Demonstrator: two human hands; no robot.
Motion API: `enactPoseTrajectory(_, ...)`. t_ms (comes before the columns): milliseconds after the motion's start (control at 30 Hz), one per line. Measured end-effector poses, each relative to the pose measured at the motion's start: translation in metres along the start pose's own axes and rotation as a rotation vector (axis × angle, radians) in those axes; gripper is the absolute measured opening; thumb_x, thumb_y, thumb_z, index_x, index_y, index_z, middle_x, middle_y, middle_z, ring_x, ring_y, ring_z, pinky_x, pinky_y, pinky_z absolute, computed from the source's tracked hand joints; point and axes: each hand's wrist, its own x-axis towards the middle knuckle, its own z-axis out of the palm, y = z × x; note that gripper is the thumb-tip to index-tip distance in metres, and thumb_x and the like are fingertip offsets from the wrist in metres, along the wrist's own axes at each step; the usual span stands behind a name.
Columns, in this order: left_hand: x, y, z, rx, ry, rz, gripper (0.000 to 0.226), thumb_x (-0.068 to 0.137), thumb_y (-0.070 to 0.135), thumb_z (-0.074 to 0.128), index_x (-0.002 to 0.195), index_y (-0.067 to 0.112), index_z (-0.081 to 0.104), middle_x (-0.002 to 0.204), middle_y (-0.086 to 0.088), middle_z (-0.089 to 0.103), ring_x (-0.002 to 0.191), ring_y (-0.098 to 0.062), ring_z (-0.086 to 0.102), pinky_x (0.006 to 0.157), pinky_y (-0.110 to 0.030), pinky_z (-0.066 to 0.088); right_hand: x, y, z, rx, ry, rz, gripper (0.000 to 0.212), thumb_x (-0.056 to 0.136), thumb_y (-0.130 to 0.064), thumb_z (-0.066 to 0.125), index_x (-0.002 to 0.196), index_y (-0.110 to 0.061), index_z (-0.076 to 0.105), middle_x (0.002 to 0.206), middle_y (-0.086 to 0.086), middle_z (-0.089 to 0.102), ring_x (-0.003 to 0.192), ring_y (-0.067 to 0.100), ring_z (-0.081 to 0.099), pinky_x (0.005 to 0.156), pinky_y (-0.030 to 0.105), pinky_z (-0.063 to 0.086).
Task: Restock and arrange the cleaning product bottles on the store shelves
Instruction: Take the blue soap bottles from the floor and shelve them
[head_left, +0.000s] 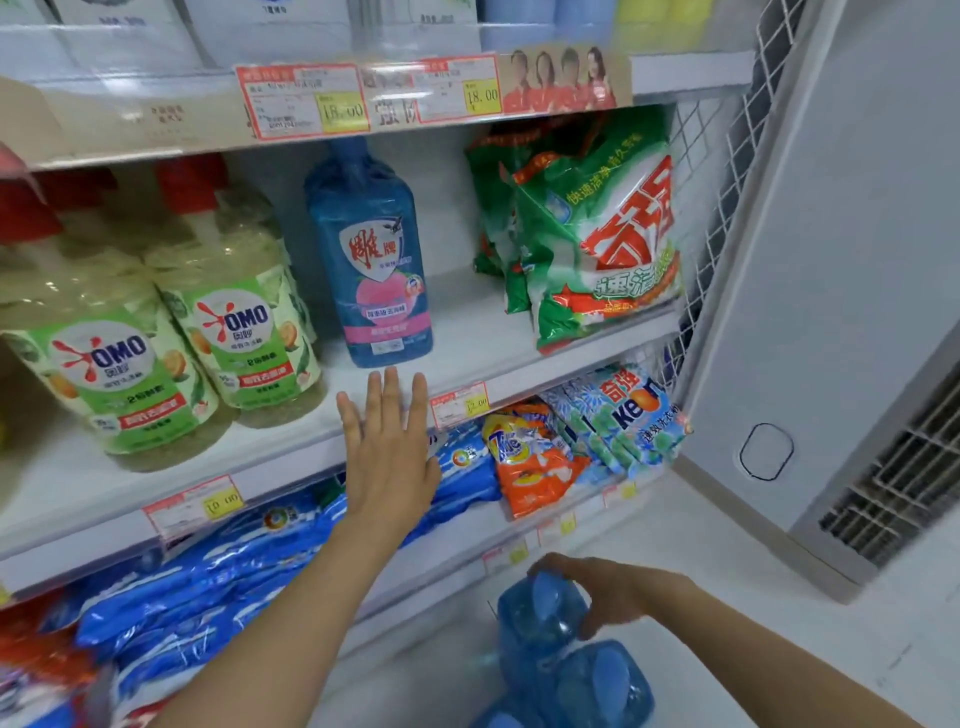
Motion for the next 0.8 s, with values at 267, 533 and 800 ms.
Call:
enactPoseTrajectory(267,-0.003,-0.002,0.003,-0.075,0.022,0.024,0.093,0.090,0.036,0.063,0.157,0.014,0.003,0.164,-0.018,-0.001,0.151,-0.035,-0.004,0.118,-0.054,-0.011,0.015,0.013,0.030,0.028,0.265,-0.105,0.056,0.090,-0.033,0.068,0.140,-0.019,0.047,0.139,0.000,0.055,0.124,0.020,0.053,0.105,0.027,0.039)
enactPoseTrajectory(533,-0.059,0.007,0.053,-0.401,0.185,0.258,0.051,0.086,0.018,0.054,0.137,0.012,0.054,0.149,-0.013,0.042,0.141,-0.032,0.035,0.115,-0.048,0.029,0.033,0.003,0.048,0.211,0.473,-0.118,0.047,0.093,-0.035,0.065,0.130,-0.013,0.046,0.132,0.008,0.053,0.117,0.021,0.052,0.097,0.026,0.040)
enactPoseTrajectory(800,-0.124,0.035,0.157,-0.864,-0.688,-0.065,0.081,0.090,0.035,0.068,0.154,0.026,0.019,0.149,0.014,0.029,0.143,-0.012,0.031,0.109,-0.016,0.025,0.050,0.016,0.049,0.666,0.359,-0.073,0.082,0.075,-0.072,0.065,0.139,-0.026,0.043,0.145,-0.001,0.049,0.130,0.020,0.051,0.104,0.042,0.050)
